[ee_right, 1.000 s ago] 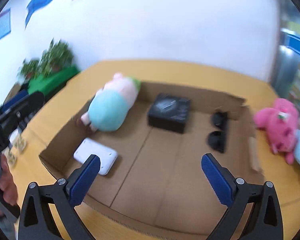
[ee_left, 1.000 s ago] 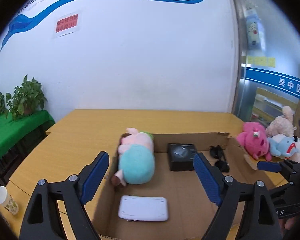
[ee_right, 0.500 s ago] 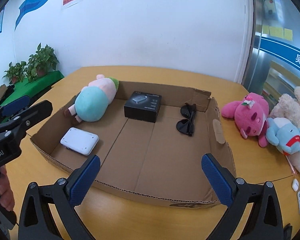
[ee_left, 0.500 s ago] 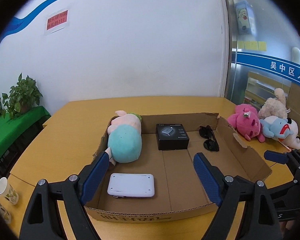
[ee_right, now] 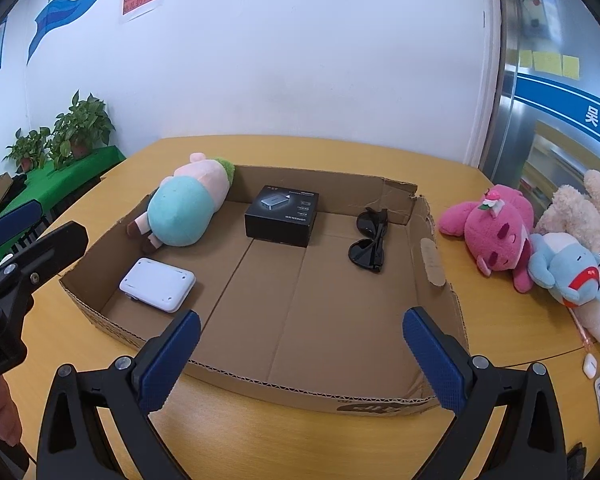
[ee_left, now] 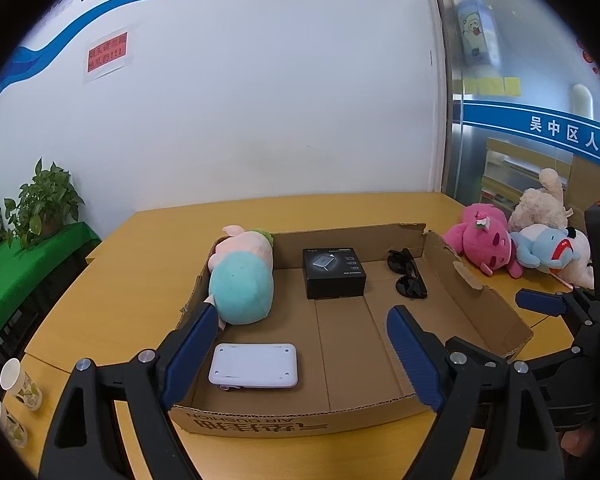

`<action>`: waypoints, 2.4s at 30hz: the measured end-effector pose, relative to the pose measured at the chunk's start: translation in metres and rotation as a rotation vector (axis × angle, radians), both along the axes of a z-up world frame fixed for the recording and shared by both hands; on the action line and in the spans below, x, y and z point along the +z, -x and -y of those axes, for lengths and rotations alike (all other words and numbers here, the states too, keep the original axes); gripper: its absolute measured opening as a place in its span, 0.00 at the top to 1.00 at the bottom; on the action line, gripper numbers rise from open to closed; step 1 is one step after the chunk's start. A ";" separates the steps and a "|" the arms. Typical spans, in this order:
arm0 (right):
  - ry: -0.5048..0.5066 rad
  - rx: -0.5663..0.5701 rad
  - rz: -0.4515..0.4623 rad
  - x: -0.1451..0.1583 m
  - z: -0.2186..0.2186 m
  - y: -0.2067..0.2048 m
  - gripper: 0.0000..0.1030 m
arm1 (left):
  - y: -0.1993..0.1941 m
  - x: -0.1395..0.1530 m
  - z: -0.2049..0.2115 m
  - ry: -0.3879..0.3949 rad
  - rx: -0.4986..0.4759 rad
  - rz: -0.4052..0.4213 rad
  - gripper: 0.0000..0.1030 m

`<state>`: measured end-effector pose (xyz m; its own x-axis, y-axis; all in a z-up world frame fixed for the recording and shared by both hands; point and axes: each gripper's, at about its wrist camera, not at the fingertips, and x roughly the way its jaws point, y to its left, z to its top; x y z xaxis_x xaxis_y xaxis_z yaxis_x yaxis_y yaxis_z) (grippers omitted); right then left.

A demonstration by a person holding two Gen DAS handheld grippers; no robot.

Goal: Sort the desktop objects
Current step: 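Withdraw both grippers and move them to the clear phone case, then close both grippers on the white rim of the phone case and lift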

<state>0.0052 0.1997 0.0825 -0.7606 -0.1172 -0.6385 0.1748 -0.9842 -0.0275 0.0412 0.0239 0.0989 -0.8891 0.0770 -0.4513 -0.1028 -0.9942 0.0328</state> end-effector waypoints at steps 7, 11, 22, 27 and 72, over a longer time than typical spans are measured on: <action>0.008 -0.012 -0.007 0.003 -0.003 -0.003 0.00 | 0.000 -0.001 -0.003 0.001 0.001 0.004 0.16; 0.003 -0.007 -0.008 0.003 -0.002 -0.004 0.00 | 0.000 -0.002 0.002 -0.030 0.008 0.015 0.16; 0.001 -0.010 -0.011 0.002 -0.001 -0.006 0.00 | 0.004 -0.008 0.007 -0.055 -0.005 0.060 0.16; 0.011 -0.013 -0.007 0.001 -0.003 -0.008 0.00 | 0.004 -0.010 0.005 -0.051 -0.010 0.071 0.16; 0.219 0.217 0.369 -0.118 -0.045 -0.103 0.88 | -0.038 -0.156 0.012 -0.202 -0.243 0.762 0.90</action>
